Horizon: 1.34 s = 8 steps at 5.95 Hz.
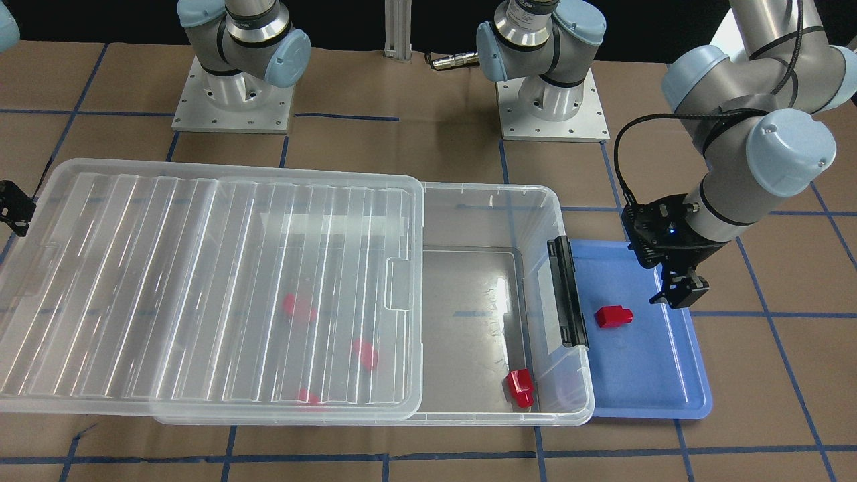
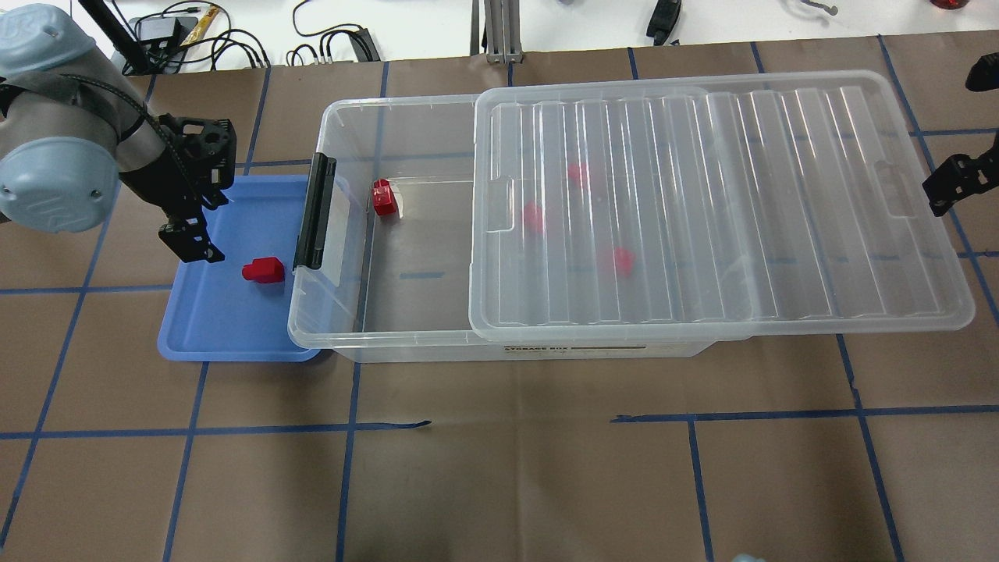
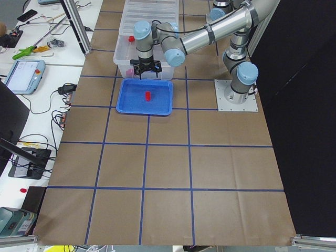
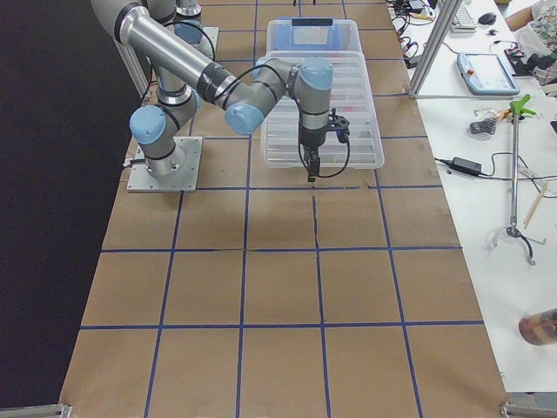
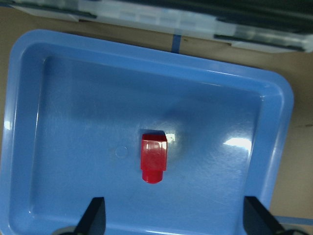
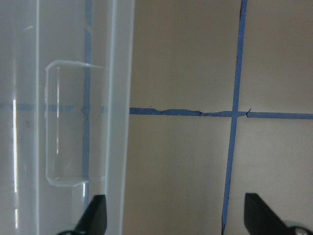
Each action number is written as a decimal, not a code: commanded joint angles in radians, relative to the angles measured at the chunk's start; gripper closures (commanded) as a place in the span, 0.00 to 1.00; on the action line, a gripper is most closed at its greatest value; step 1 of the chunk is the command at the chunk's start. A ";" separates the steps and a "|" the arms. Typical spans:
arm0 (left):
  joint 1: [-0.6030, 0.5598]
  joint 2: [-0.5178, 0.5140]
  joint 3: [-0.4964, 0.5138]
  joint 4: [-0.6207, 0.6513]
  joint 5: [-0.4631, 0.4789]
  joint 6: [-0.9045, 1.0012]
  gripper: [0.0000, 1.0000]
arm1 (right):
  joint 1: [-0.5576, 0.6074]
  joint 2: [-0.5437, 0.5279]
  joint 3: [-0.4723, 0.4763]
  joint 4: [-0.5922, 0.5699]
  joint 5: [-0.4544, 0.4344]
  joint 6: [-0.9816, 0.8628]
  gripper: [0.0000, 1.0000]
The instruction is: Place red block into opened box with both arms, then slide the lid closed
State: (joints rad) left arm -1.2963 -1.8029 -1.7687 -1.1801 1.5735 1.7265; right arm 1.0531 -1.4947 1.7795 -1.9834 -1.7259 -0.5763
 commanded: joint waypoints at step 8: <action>0.000 -0.239 -0.060 0.252 0.002 0.081 0.72 | 0.534 -0.078 -0.368 0.632 0.160 0.798 0.00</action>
State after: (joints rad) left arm -1.2961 -2.0414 -1.8208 -0.9454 1.5751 1.8062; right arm 1.5141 -1.5765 1.4113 -1.3513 -1.5663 0.1463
